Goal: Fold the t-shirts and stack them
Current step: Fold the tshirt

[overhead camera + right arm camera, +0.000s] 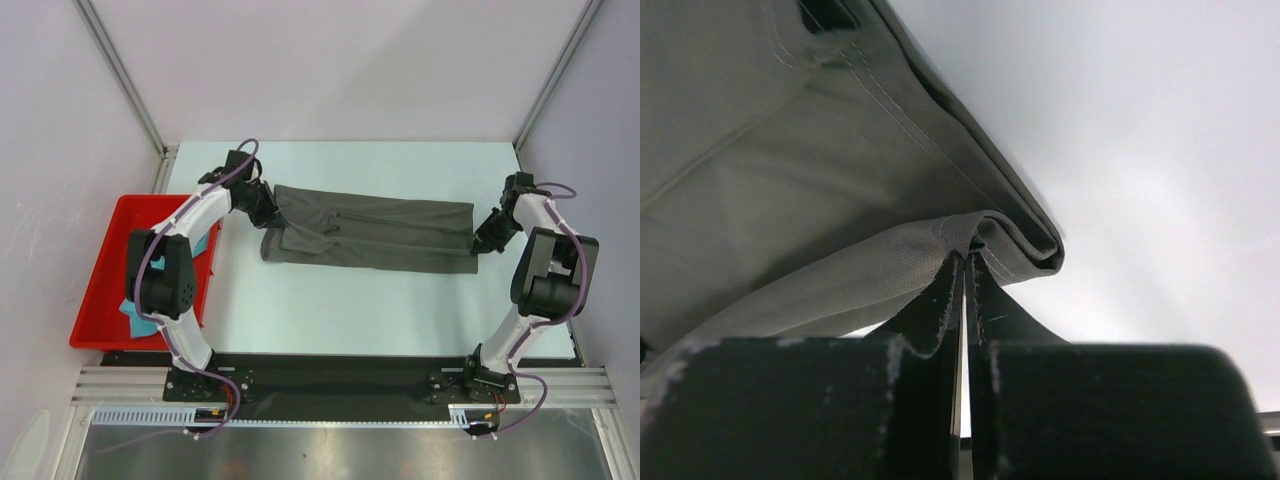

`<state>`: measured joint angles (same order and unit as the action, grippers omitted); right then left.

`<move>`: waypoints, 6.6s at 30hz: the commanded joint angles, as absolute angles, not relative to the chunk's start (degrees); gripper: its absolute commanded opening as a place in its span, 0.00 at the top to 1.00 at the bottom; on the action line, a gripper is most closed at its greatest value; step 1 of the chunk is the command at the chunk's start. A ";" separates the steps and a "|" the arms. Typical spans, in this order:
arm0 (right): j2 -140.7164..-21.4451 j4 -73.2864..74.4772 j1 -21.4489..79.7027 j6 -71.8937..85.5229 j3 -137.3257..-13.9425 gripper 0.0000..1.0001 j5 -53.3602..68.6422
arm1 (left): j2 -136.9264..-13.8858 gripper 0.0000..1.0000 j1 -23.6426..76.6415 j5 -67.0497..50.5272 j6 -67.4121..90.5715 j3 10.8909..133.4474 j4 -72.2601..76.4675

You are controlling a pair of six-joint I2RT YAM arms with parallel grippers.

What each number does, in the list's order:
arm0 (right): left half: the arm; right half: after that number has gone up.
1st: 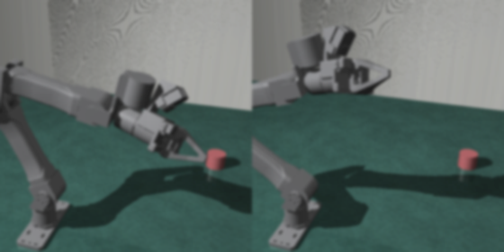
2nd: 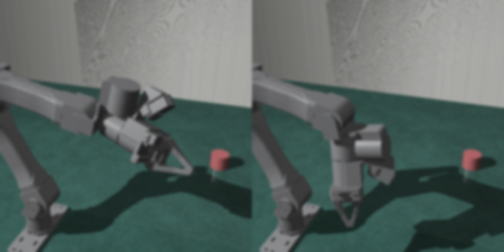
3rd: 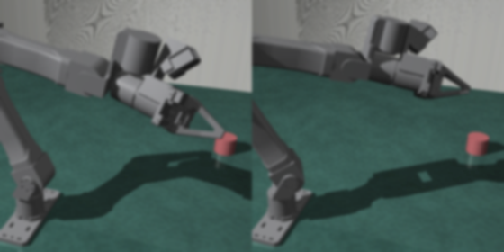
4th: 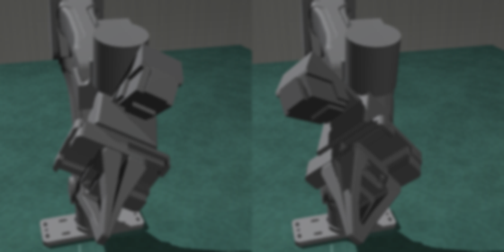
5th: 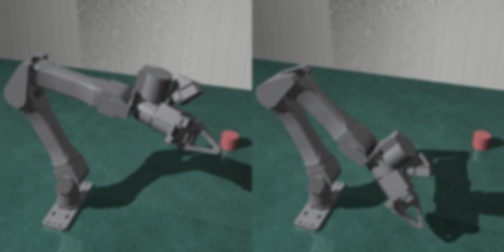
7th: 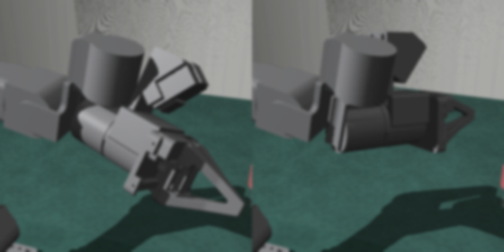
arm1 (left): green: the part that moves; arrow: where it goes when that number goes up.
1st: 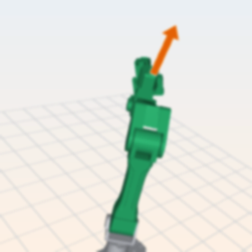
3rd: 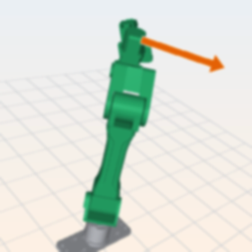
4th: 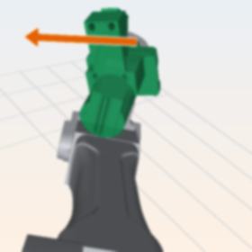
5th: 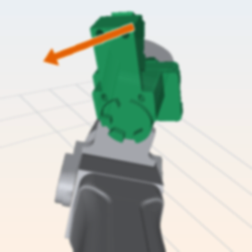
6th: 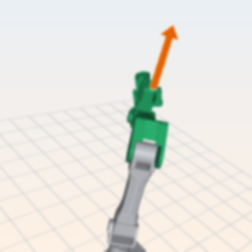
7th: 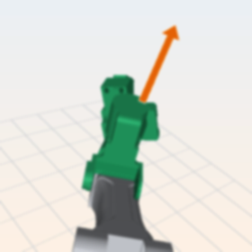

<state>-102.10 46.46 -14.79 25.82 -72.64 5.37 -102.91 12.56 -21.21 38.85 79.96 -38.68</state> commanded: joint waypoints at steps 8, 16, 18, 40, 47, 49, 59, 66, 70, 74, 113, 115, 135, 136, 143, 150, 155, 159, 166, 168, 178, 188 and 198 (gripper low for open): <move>-106.70 47.90 -14.41 25.49 -81.29 1.00 6.15 | -107.93 1.00 10.81 -22.76 35.07 87.89 -39.81; -109.77 48.25 -14.41 25.40 -84.90 1.00 6.42 | -111.35 1.00 10.37 -23.38 33.93 91.40 -39.99; -110.56 48.43 -14.41 25.40 -86.04 1.00 6.33 | -112.23 1.00 10.11 -23.29 33.75 92.37 -40.08; -116.72 49.13 -14.15 25.67 -91.84 0.92 7.21 | -118.74 0.87 9.58 -22.33 32.87 98.52 -41.05; -115.06 53.08 -13.37 20.58 -96.31 0.66 -1.72 | -117.17 0.31 10.81 -9.61 27.26 108.09 -48.94; -113.30 54.67 -12.40 19.43 -96.68 0.62 -4.73 | -114.45 0.29 10.90 -7.83 26.37 106.27 -49.13; -98.97 45.01 -12.57 25.13 -74.11 0.51 10.19 | -102.75 0.35 10.81 -13.71 29.34 79.74 -40.71; -96.24 38.51 -16.43 26.72 -64.78 0.42 15.64 | -103.53 0.28 9.32 -17.66 32.60 74.45 -37.45; -97.64 37.53 -17.31 26.28 -64.07 0.41 15.65 | -104.94 0.28 8.61 -17.84 33.75 73.83 -36.13; -99.40 36.65 -18.28 26.37 -63.72 0.41 15.56 | -106.26 0.31 8.61 -18.28 34.63 73.30 -35.95; -104.68 36.03 -20.83 26.81 -63.98 0.79 13.99 | -109.95 0.83 8.35 -8.18 35.77 72.16 -34.19; -104.68 36.56 -20.83 26.28 -63.90 1.00 11.61 | -109.95 0.94 8.35 -7.48 35.33 72.25 -34.72; -97.91 37.44 -20.65 27.33 -55.38 1.00 1.93 | -108.11 0.99 7.91 -4.13 32.87 67.94 -34.02; -97.56 37.44 -20.57 27.25 -55.20 1.00 2.46 | -107.58 0.99 7.91 -4.65 32.61 67.33 -34.01; -94.76 41.22 -18.20 24.96 -60.63 0.55 1.51 | -101.70 0.47 9.66 -3.43 30.41 66.88 -36.03; -94.83 42.36 -12.31 23.47 -67.84 0.52 -1.49 | -98.00 0.45 13.27 -3.07 28.22 70.74 -37.79; -96.24 42.90 -11.25 24.17 -69.00 0.64 1.84 | -101.60 0.54 13.89 -5.97 27.42 74.44 -37.89; -97.64 40.79 -11.86 25.05 -67.15 0.92 3.25 | -104.14 0.64 13.89 -10.45 27.42 76.45 -36.04; -99.32 39.29 -14.94 24.35 -62.50 1.00 1.94 | -109.86 0.71 13.80 -8.55 27.95 77.87 -37.09; -99.32 38.24 -15.64 24.00 -60.39 1.00 1.58 | -109.95 0.72 14.24 -5.46 26.46 77.61 -37.27; -99.23 39.55 -18.02 25.05 -58.01 1.00 -1.84 | -109.34 0.73 14.50 -1.41 24.87 75.85 -38.84; -95.62 41.15 -4.67 23.90 -73.29 0.56 -0.54 | -103.62 0.50 18.02 -7.19 23.20 80.77 -38.33; -103.61 20.84 12.29 39.27 -76.63 0.43 25.12 | -109.42 0.40 17.58 -13.53 22.42 89.82 -37.79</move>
<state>-99.79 27.90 9.06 32.75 -74.19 15.64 -108.14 18.02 -10.46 24.01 86.94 -38.24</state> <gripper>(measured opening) 0.582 0.595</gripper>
